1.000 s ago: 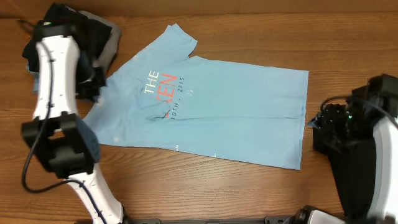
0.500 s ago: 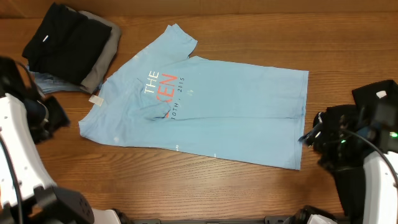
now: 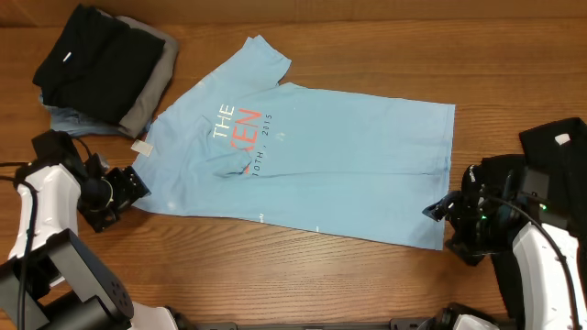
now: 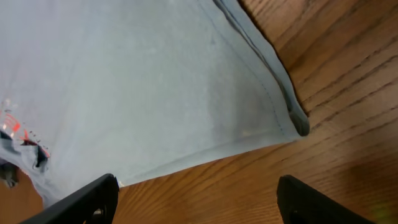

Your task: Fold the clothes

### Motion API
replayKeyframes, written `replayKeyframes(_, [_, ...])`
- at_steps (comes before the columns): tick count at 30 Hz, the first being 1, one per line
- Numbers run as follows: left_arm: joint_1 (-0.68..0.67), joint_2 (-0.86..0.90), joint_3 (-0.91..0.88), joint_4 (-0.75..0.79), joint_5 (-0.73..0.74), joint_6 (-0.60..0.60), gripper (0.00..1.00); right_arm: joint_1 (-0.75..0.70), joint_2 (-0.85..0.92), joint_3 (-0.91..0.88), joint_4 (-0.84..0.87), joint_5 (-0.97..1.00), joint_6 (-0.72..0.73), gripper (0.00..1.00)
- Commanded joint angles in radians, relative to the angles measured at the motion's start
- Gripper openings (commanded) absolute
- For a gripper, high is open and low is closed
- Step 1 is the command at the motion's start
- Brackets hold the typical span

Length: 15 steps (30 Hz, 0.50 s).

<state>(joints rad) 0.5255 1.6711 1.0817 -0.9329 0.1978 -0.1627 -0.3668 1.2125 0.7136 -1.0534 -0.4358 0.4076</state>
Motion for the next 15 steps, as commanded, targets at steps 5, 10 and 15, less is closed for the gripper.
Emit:
replayKeyframes(5, [0.003, -0.007, -0.108, 0.119, -0.034, -0.044, 0.83, -0.004, 0.088, -0.057, 0.08, -0.011, 0.035, 0.85])
replayKeyframes(10, [0.003, -0.006, -0.164, 0.235, -0.081, -0.048, 0.62, -0.004, 0.145, -0.057, 0.105, -0.01, 0.05, 0.84])
replayKeyframes(15, [0.003, -0.006, -0.177, 0.287, -0.105, -0.047, 0.54, -0.004, 0.145, -0.057, 0.101, -0.011, 0.05, 0.82])
